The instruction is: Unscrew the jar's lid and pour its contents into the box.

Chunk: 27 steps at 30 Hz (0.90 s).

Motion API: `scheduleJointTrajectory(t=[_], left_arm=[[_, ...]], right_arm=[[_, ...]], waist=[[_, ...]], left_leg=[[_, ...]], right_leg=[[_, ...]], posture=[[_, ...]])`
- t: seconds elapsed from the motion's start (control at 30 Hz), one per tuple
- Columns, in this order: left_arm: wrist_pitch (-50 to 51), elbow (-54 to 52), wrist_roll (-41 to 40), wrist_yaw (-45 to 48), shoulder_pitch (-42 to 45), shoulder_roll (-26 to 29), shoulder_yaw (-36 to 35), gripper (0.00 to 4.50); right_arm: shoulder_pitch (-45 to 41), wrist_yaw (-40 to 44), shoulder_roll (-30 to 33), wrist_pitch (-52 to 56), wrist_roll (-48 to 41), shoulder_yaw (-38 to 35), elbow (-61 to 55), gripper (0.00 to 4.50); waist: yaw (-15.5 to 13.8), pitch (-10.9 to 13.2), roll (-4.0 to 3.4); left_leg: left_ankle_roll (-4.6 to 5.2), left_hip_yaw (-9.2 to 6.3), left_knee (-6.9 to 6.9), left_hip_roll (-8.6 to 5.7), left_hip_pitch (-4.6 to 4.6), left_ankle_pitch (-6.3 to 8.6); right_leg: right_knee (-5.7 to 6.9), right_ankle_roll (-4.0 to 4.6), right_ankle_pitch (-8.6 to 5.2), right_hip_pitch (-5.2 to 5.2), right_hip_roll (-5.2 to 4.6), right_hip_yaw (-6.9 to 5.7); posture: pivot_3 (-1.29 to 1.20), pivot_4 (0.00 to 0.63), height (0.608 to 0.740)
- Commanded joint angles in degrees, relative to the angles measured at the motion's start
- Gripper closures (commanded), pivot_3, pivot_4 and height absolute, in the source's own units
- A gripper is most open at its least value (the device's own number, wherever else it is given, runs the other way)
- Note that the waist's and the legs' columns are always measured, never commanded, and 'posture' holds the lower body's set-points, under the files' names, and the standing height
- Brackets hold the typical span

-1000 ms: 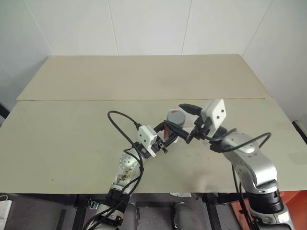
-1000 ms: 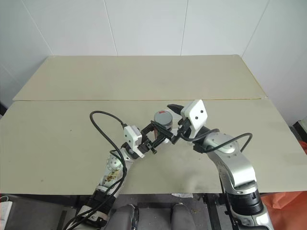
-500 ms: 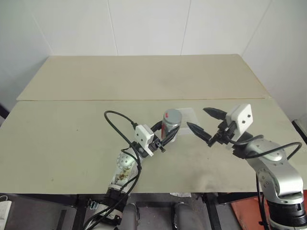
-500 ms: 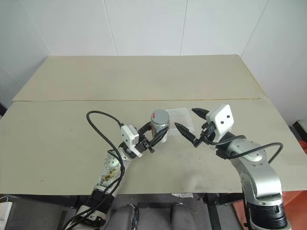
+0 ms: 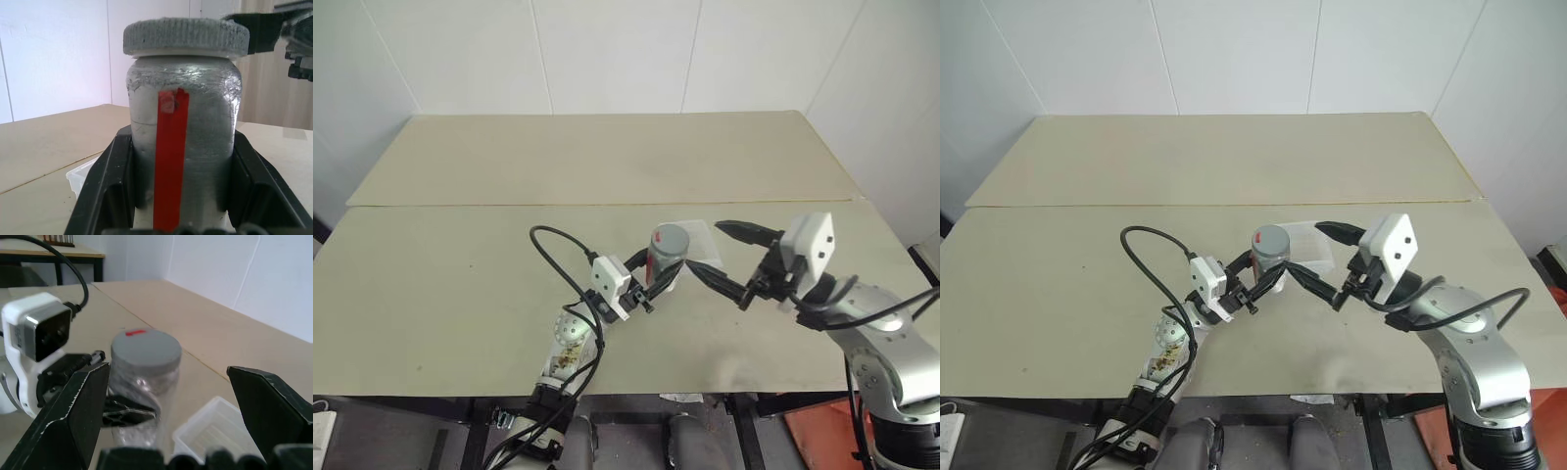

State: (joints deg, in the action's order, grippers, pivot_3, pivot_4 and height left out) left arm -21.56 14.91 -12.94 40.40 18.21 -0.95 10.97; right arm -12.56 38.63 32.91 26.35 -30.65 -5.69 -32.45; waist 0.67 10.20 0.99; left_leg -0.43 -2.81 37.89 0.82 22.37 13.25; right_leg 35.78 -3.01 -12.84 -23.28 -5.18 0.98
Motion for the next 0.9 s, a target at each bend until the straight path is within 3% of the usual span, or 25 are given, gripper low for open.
scheduleJointTrajectory(t=[0.03, 0.43, 0.9], left_arm=[[-1.96, -0.29, 0.09, 0.21, 1.15, -0.34, 0.14, 2.55], [-2.24, -0.49, 0.56, -0.48, 1.37, -0.79, 0.53, 2.55], [-2.43, -1.14, 0.79, -1.54, 0.25, -0.89, 0.53, 2.55]], right_arm=[[-2.76, -0.40, -1.44, -0.94, 0.12, 2.54, -1.07, 0.06], [-11.70, 0.06, -6.72, -5.07, 5.74, 8.61, 9.04, 0.06], [-8.87, 2.27, -2.64, -4.50, 4.42, 2.92, 10.64, 0.06]], waist=[[-0.01, 0.00, 0.00], [0.03, 0.00, 0.00], [-0.01, 0.00, -0.01]], left_leg=[[0.00, 0.00, 0.00, 0.00, 0.00, 0.00], [0.00, 0.00, 0.00, 0.00, 0.01, 0.00], [0.00, 0.01, 0.00, -0.01, 0.03, 0.00]], right_leg=[[0.00, 0.00, 0.00, 0.00, 0.01, 0.00], [-0.01, 0.02, 0.01, -0.01, 0.00, 0.00], [-0.02, 0.19, 0.11, -0.01, -0.01, 0.00]], posture=[[0.00, 0.150, 0.740], [0.00, 0.150, 0.740], [0.00, 0.150, 0.740]])
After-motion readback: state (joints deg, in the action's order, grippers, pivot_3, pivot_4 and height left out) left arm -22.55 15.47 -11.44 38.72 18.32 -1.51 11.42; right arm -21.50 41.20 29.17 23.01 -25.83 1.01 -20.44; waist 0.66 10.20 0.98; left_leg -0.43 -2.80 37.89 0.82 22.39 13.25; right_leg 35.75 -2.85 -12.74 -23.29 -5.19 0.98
